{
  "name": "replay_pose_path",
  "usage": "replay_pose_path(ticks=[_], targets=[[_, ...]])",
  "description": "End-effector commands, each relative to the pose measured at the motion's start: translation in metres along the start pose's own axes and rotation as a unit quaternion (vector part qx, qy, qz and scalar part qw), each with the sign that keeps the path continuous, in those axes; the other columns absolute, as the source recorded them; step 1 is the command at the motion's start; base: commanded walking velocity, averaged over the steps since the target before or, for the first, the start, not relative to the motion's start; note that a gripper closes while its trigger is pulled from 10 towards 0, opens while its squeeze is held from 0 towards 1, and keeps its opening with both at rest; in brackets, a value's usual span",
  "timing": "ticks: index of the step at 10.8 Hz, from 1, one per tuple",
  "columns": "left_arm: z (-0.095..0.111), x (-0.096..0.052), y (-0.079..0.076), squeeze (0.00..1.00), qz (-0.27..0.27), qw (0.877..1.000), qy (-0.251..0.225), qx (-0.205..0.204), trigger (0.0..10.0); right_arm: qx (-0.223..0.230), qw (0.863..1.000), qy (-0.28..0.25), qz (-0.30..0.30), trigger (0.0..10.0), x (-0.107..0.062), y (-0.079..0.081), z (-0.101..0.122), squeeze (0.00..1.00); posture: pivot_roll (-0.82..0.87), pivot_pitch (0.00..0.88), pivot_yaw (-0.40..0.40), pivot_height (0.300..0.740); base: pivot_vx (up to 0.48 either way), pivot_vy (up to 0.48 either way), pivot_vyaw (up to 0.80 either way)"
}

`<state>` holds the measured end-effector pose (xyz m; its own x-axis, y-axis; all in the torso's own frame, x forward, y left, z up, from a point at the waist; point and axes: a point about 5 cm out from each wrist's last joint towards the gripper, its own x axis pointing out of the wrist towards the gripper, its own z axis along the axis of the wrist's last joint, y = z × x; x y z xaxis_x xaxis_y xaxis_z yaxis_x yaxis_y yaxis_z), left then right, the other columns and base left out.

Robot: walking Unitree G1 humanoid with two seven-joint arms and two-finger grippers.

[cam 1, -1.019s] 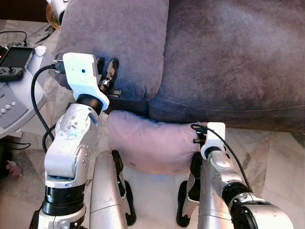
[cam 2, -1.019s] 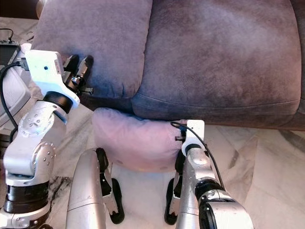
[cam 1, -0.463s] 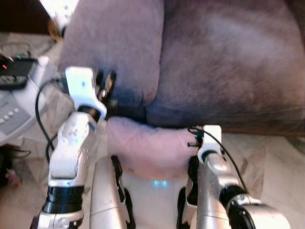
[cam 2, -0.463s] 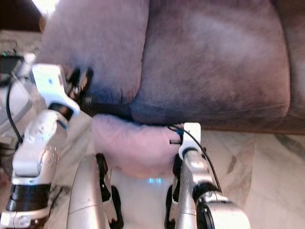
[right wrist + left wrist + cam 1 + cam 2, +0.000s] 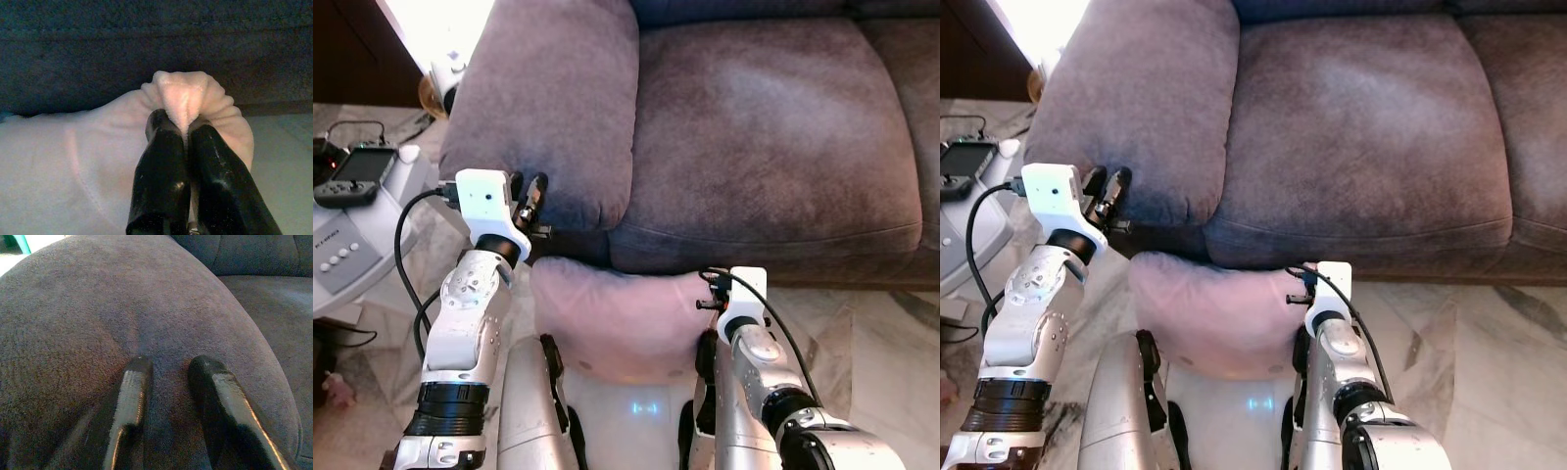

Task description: Move the pillow to the sofa from floor

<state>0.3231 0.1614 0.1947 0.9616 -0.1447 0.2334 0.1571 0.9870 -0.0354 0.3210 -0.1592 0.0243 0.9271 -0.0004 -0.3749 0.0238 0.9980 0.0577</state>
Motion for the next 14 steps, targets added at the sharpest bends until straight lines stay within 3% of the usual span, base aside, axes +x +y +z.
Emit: replay_pose_path(ticks=[1,4,7,8,10,11,14], targets=[[-0.025,-0.01,0.011,0.0,0.023,0.998,0.057,-0.004,10.0,0.001,1.0,-0.028,-0.004,10.0,0.0,-0.002,0.007,0.0,0.17,0.2,0.024,0.522,0.0,0.0,0.0],[-0.026,-0.011,0.011,0.0,0.02,0.998,0.051,0.001,10.0,-0.001,1.0,-0.022,-0.008,10.0,-0.001,-0.004,0.004,0.0,0.17,0.211,0.026,0.522,0.0,0.0,0.0],[-0.023,-0.017,0.011,0.0,0.022,0.999,0.043,-0.001,10.0,-0.006,1.0,-0.013,-0.005,10.0,-0.002,-0.002,0.0,0.0,0.17,0.213,0.027,0.522,-0.294,0.0,0.0],[-0.023,-0.03,0.014,0.0,0.04,0.998,0.048,0.01,10.0,-0.008,1.0,-0.01,-0.004,10.0,-0.002,-0.002,-0.002,0.0,0.16,0.215,0.03,0.522,0.0,0.0,0.0],[-0.033,-0.07,0.02,0.0,0.057,0.995,0.081,0.03,10.0,-0.012,1.0,-0.005,-0.004,10.0,-0.004,-0.004,-0.005,0.0,0.16,0.221,0.026,0.522,0.0,0.0,0.0],[-0.032,-0.08,0.024,0.0,0.065,0.994,0.08,0.038,10.0,-0.013,1.0,-0.004,-0.005,10.0,-0.004,-0.006,-0.006,0.0,0.16,0.222,0.023,0.522,0.0,0.0,0.0],[-0.011,-0.08,0.013,0.0,0.059,0.996,0.042,0.046,10.0,-0.014,1.0,-0.003,-0.007,10.0,-0.002,-0.008,-0.002,0.0,0.17,0.213,0.017,0.522,-0.109,0.0,0.0]])
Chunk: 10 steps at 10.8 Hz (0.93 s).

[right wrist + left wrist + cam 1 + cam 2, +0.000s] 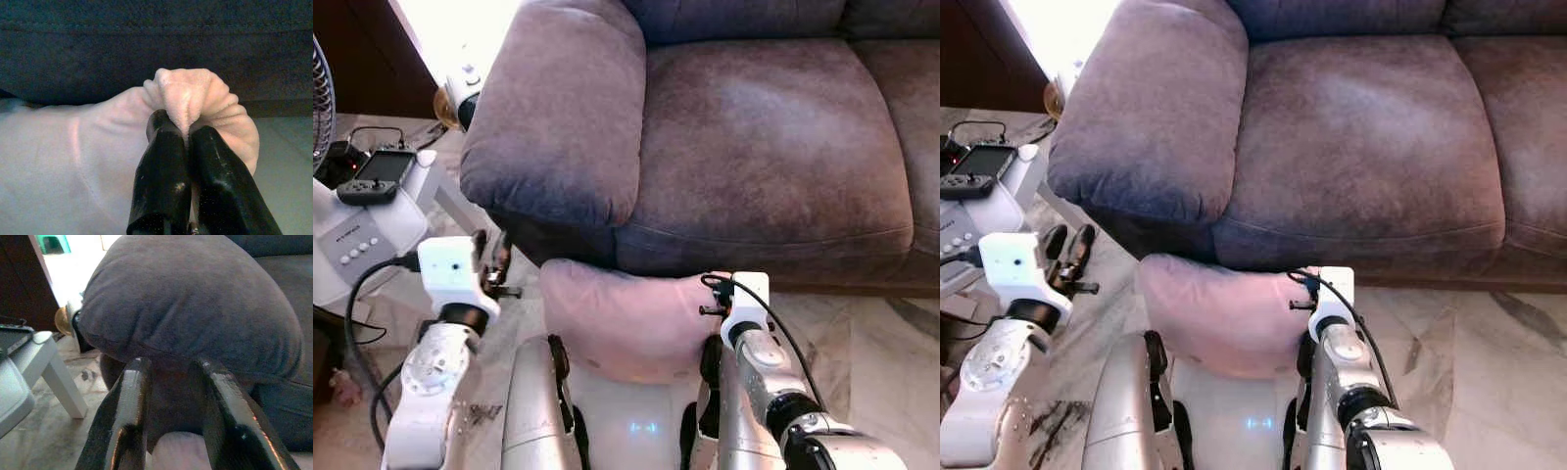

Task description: Move the pillow to the sofa from floor

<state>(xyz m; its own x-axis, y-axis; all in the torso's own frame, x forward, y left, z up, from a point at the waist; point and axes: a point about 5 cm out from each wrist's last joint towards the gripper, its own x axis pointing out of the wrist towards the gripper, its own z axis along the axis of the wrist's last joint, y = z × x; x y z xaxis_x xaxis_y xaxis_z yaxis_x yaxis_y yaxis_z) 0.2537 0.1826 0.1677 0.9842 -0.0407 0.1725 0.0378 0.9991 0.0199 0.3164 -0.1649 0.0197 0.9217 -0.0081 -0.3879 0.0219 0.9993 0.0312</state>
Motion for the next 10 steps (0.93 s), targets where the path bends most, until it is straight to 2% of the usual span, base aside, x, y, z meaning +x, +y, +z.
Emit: replay_pose_path(ticks=[1,5,10], targets=[[-0.003,-0.005,0.001,0.0,0.006,1.0,0.013,0.008,10.0,0.0,1.0,-0.01,-0.001,10.0,0.001,0.0,0.004,0.0,0.16,0.211,0.016,0.522,-0.345,0.0,0.0],[-0.003,-0.003,-0.005,0.0,-0.003,1.0,0.016,0.01,10.0,0.0,1.0,0.001,-0.002,10.0,-0.003,0.0,-0.005,0.0,0.16,0.208,0.015,0.522,-0.348,0.0,0.0],[-0.005,-0.001,-0.003,0.0,0.001,0.999,0.025,0.02,10.0,0.002,1.0,0.002,-0.003,10.0,-0.003,0.001,-0.006,0.0,0.17,0.207,0.014,0.522,0.0,0.0,0.0]])
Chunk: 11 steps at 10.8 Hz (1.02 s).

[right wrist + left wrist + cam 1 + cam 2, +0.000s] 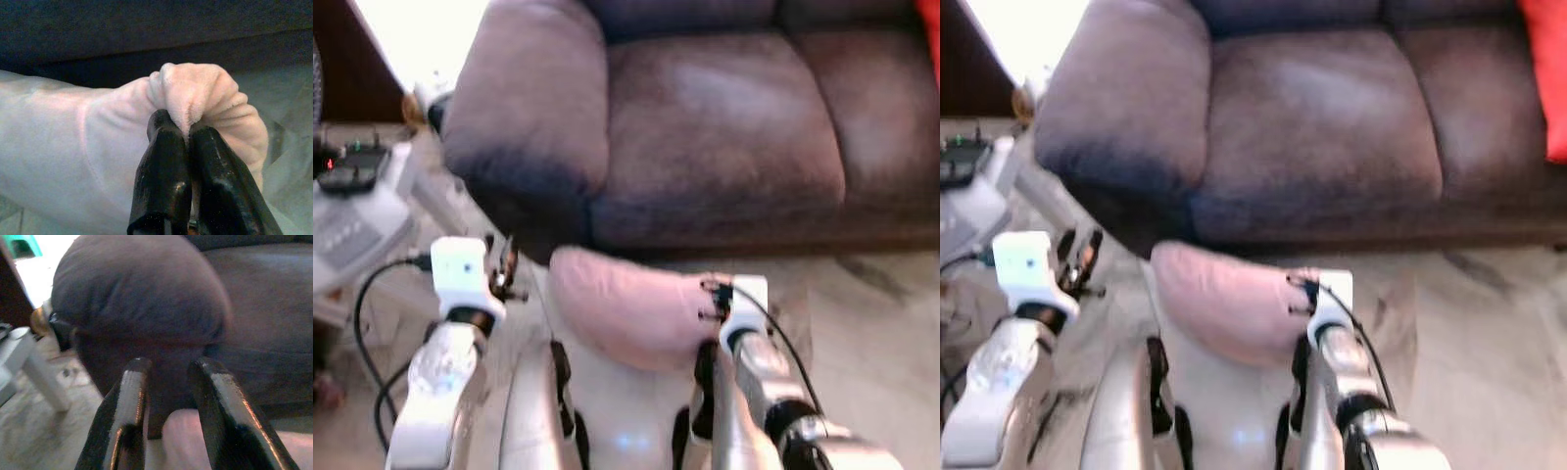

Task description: Move the pillow to the sofa from floor

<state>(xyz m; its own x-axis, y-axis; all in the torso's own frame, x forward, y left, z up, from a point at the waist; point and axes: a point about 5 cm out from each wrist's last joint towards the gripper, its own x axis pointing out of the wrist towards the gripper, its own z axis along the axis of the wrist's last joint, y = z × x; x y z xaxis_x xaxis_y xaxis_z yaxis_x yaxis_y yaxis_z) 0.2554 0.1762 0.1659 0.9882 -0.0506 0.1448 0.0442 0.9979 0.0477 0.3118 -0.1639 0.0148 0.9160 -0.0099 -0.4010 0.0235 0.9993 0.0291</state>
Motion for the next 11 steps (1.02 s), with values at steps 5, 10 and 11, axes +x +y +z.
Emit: replay_pose_path(ticks=[5,10,11], targets=[[-0.006,0.007,0.001,0.0,0.01,1.0,0.008,0.003,10.0,0.006,0.998,-0.064,-0.007,10.0,0.002,-0.005,0.021,0.0,0.15,0.187,0.009,0.535,0.0,0.0,0.0],[-0.01,0.013,-0.002,0.0,0.008,1.0,0.006,0.0,10.0,0.015,0.998,-0.055,-0.011,10.0,0.0,-0.004,0.013,0.0,0.14,0.155,0.001,0.623,0.0,0.0,0.0],[-0.009,0.014,-0.001,0.0,0.01,1.0,0.004,0.001,10.0,0.013,0.998,-0.056,-0.009,10.0,0.0,-0.003,0.013,0.0,0.14,0.149,-0.001,0.638,0.0,0.0,0.0]])
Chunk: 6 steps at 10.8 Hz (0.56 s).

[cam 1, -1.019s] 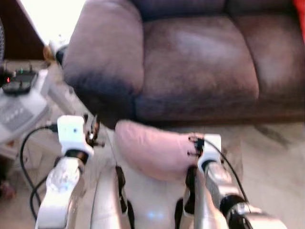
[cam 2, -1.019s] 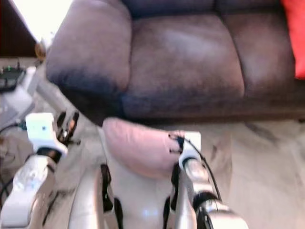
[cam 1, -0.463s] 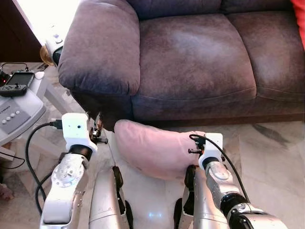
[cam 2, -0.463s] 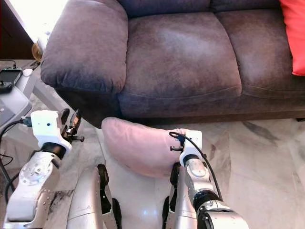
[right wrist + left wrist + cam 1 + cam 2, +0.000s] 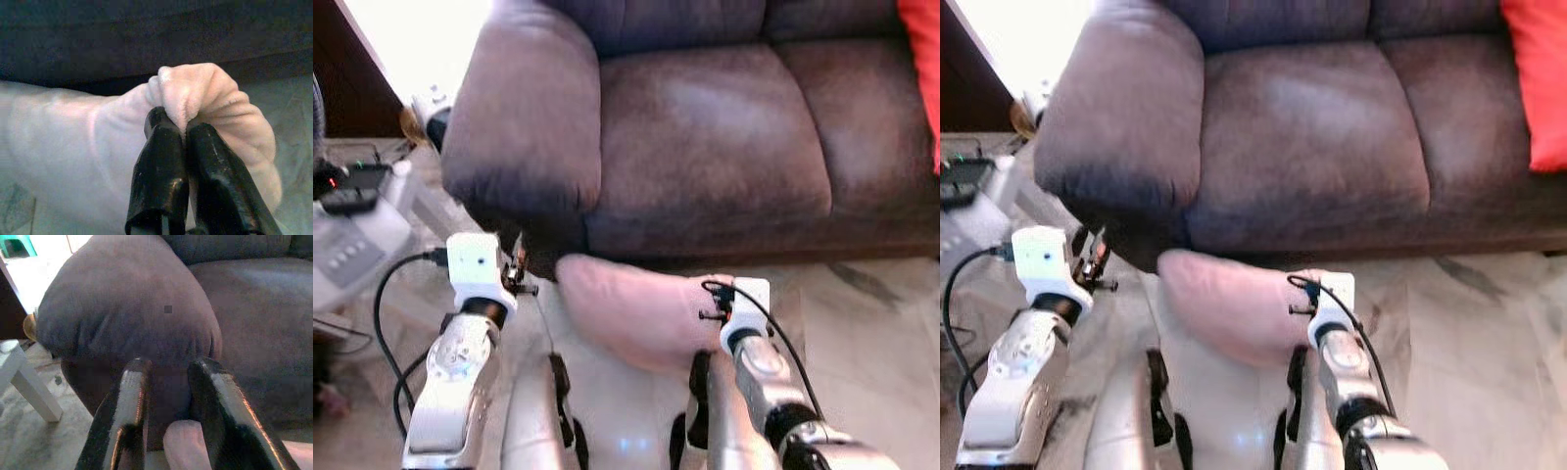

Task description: Move the pillow to the sofa from floor

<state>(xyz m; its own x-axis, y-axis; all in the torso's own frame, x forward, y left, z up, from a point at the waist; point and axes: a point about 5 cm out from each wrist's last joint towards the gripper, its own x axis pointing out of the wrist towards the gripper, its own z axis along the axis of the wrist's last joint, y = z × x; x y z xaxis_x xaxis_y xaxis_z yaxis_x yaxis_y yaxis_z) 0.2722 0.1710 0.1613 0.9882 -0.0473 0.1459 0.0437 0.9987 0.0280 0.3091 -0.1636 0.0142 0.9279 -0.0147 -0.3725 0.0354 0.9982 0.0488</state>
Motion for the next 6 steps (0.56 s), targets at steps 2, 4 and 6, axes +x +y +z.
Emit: replay_pose_path(ticks=[2,4,6], targets=[[-0.0028,0.0006,0.0015,0.0,0.007,1.0,0.0,0.009,10.0,0.002,0.999,-0.037,-0.008,10.0,0.0037,-0.0028,0.0163,0.0,0.14,0.132,-0.003,0.688,0.0,0.0,0.0],[-0.004,0.002,0.0,0.0,0.006,1.0,-0.001,0.007,10.0,0.002,0.999,-0.036,-0.008,10.0,0.0043,-0.0032,0.0176,0.0,0.14,0.122,-0.007,0.723,0.0,0.0,0.0],[-0.0024,0.0065,-0.0001,0.0,0.008,1.0,-0.009,0.005,10.0,0.0,0.999,-0.037,-0.008,10.0,0.0045,-0.0047,0.0183,0.0,0.13,0.103,-0.013,0.74,0.0,0.0,0.0]])
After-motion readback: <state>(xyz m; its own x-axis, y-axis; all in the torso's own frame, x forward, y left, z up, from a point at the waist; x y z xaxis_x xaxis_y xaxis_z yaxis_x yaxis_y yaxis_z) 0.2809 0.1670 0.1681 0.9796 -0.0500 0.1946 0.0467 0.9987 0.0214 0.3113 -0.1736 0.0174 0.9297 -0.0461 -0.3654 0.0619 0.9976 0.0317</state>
